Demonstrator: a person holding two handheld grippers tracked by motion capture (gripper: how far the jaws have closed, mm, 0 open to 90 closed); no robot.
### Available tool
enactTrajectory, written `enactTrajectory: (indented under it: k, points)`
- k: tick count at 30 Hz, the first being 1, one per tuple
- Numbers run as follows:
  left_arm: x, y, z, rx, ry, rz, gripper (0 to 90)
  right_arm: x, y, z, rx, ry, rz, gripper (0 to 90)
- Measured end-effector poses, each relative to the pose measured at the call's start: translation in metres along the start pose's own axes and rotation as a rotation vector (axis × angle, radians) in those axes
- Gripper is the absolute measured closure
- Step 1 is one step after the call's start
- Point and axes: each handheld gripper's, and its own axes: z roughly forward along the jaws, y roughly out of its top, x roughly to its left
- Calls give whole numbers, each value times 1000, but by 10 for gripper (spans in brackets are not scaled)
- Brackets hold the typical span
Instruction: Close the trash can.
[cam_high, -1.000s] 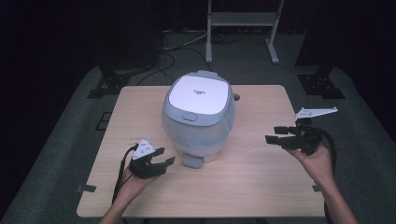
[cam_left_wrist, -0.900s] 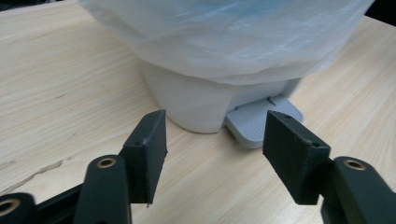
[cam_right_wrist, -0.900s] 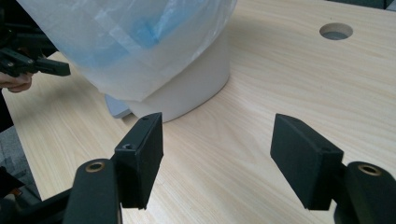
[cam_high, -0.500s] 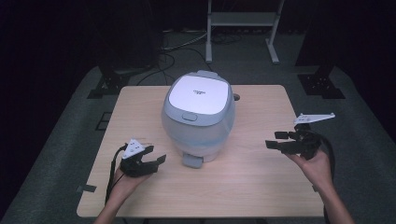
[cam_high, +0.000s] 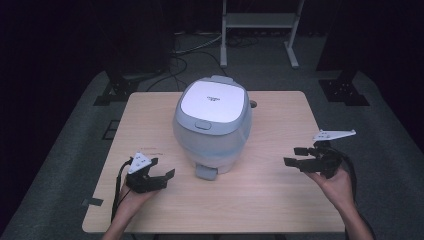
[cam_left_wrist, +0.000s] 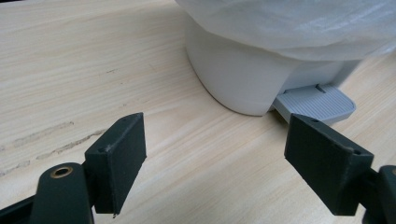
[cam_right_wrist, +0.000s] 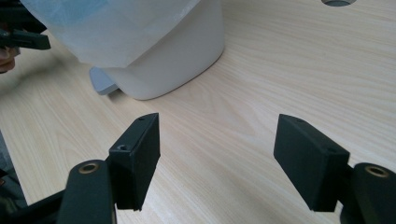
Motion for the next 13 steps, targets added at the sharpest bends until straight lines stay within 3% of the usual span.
enactTrajectory:
  k: [7,10,13]
  points:
    - [-3,-4,0,1,-21,18,175,-2,-8,3,-4,1,8,299]
    - [-6,-4,1,8,-2,59,175,0,-10,5,1,1,8,297]
    - [-8,-4,2,13,2,67,175,2,-12,8,2,4,3,297]
